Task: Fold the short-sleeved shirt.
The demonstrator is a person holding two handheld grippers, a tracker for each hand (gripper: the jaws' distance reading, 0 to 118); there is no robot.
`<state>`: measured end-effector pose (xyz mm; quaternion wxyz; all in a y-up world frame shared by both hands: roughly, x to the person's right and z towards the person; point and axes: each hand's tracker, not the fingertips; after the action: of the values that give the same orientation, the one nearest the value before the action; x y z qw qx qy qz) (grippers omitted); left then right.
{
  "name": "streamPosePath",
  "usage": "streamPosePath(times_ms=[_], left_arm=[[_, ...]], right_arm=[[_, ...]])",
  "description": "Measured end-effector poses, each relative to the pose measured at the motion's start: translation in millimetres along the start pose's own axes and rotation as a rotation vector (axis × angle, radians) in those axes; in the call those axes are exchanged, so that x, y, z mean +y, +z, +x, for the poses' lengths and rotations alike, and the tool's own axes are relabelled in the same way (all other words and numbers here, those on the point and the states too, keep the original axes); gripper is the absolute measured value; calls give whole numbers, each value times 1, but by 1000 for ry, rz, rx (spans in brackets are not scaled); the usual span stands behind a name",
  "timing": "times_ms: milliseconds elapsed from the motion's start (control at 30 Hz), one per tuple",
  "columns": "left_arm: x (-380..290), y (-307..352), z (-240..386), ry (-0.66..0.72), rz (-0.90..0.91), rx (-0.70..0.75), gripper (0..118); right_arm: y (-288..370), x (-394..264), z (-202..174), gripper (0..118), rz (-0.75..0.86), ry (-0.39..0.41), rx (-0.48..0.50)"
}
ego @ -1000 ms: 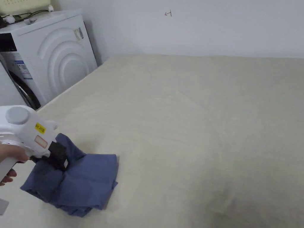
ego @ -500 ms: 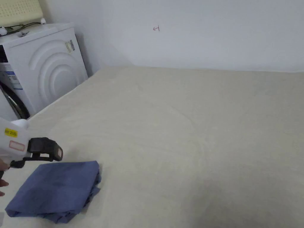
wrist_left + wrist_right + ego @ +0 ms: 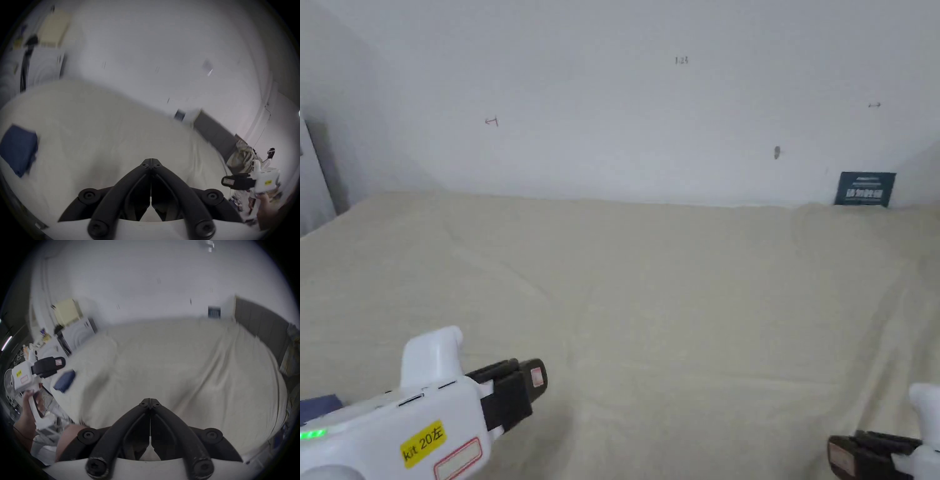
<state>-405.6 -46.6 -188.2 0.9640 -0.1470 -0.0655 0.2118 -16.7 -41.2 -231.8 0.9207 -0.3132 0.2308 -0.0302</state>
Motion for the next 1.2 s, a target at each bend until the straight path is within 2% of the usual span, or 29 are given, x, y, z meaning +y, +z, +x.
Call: streamPosePath(times_ms=[67, 133, 200, 300, 400, 433, 500, 567, 633, 700, 867, 967, 1000, 1033, 1067, 1100, 1133, 1200], left_arm=[[4, 16, 31, -79, 104, -24, 0], [13, 28, 67, -213, 194, 41, 0], [16, 42, 86, -296, 261, 89, 0], [12, 61, 105, -353, 462, 142, 0], [-5, 58, 115, -456, 581, 187, 0], [-11, 56, 110, -476, 586, 204, 0], [-28, 42, 104, -526, 580, 221, 0], [-38, 33, 99, -503, 525, 260, 0], [-41, 29, 95, -434, 447, 275, 0], [-43, 32, 92, -418, 462, 284, 0], [-40, 32, 90, -432, 463, 319, 0], [-42, 35, 90, -433, 475, 309, 1], [-43, 37, 89, -443, 480, 297, 6], [-43, 37, 88, -451, 475, 280, 16], [-44, 37, 88, -456, 470, 267, 30], [-44, 37, 87, -464, 466, 260, 56], [-44, 38, 87, -469, 461, 252, 78], [-43, 38, 85, -465, 454, 249, 116]], right_arm=[[34, 2, -10, 0, 219, 22, 5], [67, 0, -21, 0, 465, 60, -20], [88, -2, -30, 0, 640, 117, -68], [99, -9, -41, 0, 826, 165, -148], [89, -23, -40, 0, 974, 152, -132], [79, -25, -40, 0, 959, 166, -179], [52, -31, -41, 0, 842, 230, -334], [26, -40, -29, 0, 762, 270, -349], [25, -43, -25, 0, 682, 225, -352], [30, -49, -16, 0, 728, 176, -391], [35, -44, -11, 0, 729, 158, -411], [38, -42, -10, 2, 733, 141, -391], [38, -41, -9, 17, 731, 137, -363], [37, -41, -8, 35, 725, 137, -344], [38, -41, -9, 56, 715, 138, -334], [36, -40, -9, 84, 704, 135, -325], [35, -39, -8, 96, 695, 131, -321], [34, -42, -10, 99, 700, 122, -328]])
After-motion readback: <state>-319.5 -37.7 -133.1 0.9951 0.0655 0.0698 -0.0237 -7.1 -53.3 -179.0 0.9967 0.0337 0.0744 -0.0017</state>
